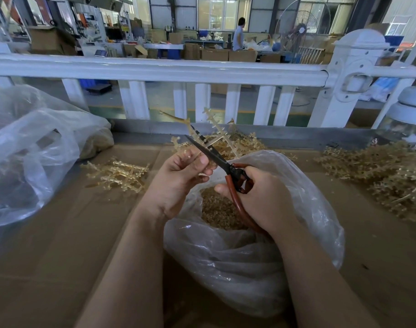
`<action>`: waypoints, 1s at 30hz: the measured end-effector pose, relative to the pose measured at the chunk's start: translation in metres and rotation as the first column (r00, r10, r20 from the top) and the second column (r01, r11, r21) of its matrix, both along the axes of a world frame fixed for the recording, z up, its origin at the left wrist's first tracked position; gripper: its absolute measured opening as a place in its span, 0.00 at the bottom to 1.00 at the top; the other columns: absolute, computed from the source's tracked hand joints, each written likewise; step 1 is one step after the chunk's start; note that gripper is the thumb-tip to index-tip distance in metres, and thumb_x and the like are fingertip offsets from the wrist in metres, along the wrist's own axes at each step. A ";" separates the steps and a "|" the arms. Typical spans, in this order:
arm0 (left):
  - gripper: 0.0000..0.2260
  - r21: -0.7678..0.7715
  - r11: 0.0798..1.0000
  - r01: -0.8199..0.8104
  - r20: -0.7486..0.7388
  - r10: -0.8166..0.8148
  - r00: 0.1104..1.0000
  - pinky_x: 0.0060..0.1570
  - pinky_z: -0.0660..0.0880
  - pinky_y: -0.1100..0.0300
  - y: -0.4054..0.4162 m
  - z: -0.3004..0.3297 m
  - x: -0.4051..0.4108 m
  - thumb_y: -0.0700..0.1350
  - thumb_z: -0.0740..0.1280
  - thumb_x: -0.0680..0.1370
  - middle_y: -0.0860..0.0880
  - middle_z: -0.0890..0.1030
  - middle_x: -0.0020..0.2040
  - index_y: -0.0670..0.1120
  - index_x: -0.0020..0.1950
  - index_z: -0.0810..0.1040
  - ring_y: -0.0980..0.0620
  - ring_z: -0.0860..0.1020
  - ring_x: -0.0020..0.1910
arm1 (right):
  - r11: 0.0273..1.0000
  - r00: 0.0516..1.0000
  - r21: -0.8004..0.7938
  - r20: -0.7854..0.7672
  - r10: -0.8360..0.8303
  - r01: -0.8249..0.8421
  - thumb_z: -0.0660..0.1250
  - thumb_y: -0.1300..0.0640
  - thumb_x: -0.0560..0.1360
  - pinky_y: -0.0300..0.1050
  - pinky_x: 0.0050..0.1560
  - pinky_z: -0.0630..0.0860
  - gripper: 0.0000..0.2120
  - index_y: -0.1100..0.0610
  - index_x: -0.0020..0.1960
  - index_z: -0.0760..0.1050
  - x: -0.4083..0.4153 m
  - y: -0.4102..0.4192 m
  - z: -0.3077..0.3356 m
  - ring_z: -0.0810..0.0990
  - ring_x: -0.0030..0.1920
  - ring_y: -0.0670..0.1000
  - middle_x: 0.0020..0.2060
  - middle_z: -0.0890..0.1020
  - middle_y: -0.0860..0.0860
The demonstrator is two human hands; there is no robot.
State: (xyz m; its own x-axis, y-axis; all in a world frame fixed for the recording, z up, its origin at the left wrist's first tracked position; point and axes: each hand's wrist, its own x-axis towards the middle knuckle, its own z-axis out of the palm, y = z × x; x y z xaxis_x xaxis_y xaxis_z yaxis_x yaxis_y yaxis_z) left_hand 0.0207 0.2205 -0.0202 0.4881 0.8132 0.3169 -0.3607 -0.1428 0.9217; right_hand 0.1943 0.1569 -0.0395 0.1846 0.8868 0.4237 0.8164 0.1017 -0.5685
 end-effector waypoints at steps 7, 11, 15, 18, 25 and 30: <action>0.03 0.005 1.000 0.016 -0.020 -0.016 1.000 0.47 0.70 0.58 0.000 -0.001 0.001 0.42 0.65 0.76 0.50 0.77 0.38 0.44 0.44 0.76 0.54 0.74 0.40 | 0.999 0.999 0.020 -0.022 0.035 -0.034 0.62 0.23 0.65 0.30 0.37 0.67 0.23 0.40 0.46 0.73 -0.001 -0.001 0.000 0.77 0.40 0.37 0.36 0.78 0.35; 0.03 0.010 1.000 0.025 -0.020 -0.025 0.999 0.47 0.70 0.59 0.001 -0.002 0.000 0.41 0.64 0.77 0.49 0.77 0.38 0.43 0.45 0.74 0.54 0.74 0.41 | 0.999 0.999 0.028 -0.035 0.041 -0.040 0.61 0.21 0.63 0.28 0.36 0.67 0.23 0.39 0.44 0.73 -0.002 0.000 0.000 0.77 0.40 0.35 0.36 0.78 0.34; 0.02 -0.001 1.000 0.021 -0.016 -0.021 1.000 0.48 0.70 0.58 0.001 -0.003 0.000 0.42 0.65 0.76 0.48 0.77 0.38 0.43 0.45 0.75 0.53 0.74 0.41 | 0.999 0.999 0.040 -0.031 0.015 -0.014 0.58 0.20 0.62 0.29 0.34 0.66 0.25 0.40 0.42 0.72 -0.003 0.000 0.000 0.76 0.38 0.36 0.34 0.77 0.35; 0.04 -0.023 1.000 -0.004 -0.004 0.004 1.000 0.48 0.70 0.57 0.002 -0.004 0.001 0.43 0.66 0.75 0.48 0.78 0.38 0.43 0.45 0.75 0.52 0.74 0.41 | 0.999 1.000 0.050 -0.018 0.001 0.000 0.60 0.21 0.63 0.30 0.35 0.66 0.24 0.40 0.41 0.71 -0.002 0.001 0.000 0.75 0.37 0.35 0.34 0.76 0.34; 0.04 -0.059 0.998 -0.037 0.001 0.037 0.999 0.45 0.71 0.59 0.002 -0.004 0.003 0.42 0.67 0.73 0.47 0.80 0.38 0.42 0.44 0.76 0.53 0.76 0.39 | 0.999 1.000 0.054 -0.017 0.007 -0.006 0.62 0.22 0.63 0.32 0.37 0.71 0.24 0.41 0.41 0.72 0.000 0.002 -0.002 0.77 0.37 0.38 0.34 0.77 0.36; 0.02 -0.076 0.996 -0.046 -0.001 0.046 0.999 0.42 0.73 0.62 0.001 -0.003 0.003 0.41 0.67 0.73 0.48 0.80 0.37 0.44 0.43 0.76 0.53 0.76 0.38 | 0.999 0.999 0.049 -0.045 0.021 -0.019 0.57 0.19 0.61 0.29 0.36 0.67 0.27 0.39 0.44 0.72 -0.001 0.003 -0.002 0.76 0.39 0.35 0.35 0.76 0.34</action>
State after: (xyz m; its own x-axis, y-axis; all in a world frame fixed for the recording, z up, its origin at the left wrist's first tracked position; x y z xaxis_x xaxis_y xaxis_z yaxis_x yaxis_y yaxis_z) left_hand 0.0241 0.2214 -0.0228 0.4493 0.8564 0.2543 -0.3564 -0.0892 0.9301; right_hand 0.1936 0.1596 -0.0413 0.1867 0.8691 0.4581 0.7874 0.1465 -0.5988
